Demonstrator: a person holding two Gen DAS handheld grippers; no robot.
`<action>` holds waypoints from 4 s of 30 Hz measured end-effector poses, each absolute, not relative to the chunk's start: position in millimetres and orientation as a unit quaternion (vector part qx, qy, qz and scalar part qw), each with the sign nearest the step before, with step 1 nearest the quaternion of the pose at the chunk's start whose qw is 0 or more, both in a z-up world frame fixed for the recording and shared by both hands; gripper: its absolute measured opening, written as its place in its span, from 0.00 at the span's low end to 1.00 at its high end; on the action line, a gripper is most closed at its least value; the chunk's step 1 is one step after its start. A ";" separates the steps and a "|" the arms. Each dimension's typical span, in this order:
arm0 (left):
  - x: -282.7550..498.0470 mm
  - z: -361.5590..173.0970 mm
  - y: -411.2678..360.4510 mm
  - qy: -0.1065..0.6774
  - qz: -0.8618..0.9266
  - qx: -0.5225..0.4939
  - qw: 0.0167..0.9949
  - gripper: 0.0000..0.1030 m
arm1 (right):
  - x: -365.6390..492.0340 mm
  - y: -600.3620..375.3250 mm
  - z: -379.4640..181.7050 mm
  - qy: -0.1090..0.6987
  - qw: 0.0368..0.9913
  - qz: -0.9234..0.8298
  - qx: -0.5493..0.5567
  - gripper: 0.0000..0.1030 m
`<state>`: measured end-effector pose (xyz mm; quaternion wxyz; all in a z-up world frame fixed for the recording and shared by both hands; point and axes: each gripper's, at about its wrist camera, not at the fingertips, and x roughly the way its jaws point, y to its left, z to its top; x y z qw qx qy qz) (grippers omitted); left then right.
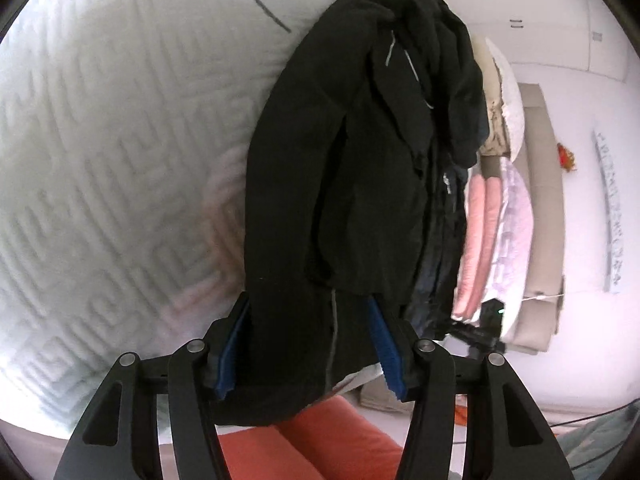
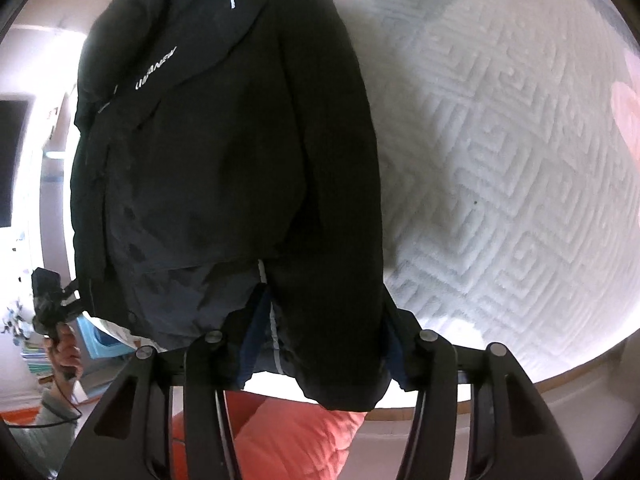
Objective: Fold large clothes
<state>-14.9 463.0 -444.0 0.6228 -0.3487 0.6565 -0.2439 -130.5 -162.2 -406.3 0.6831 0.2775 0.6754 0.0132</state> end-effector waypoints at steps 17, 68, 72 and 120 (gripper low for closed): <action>47.2 -325.4 428.3 0.597 -0.263 -0.312 0.691 0.13 | -77.6 -196.1 -305.6 0.596 0.733 0.014 0.327 0.15; 399.1 -324.2 327.5 0.569 -0.228 -0.086 0.785 0.79 | 316.2 -245.3 -306.9 0.563 0.814 0.040 0.138 0.73; 412.4 -335.2 317.7 0.575 -0.236 -0.048 0.782 0.79 | 332.6 -234.5 -324.1 0.568 0.815 0.049 0.099 0.73; 477.6 -404.8 321.0 0.563 -0.203 -0.256 0.759 0.21 | 367.7 -246.5 -341.3 0.552 0.815 0.035 0.170 0.53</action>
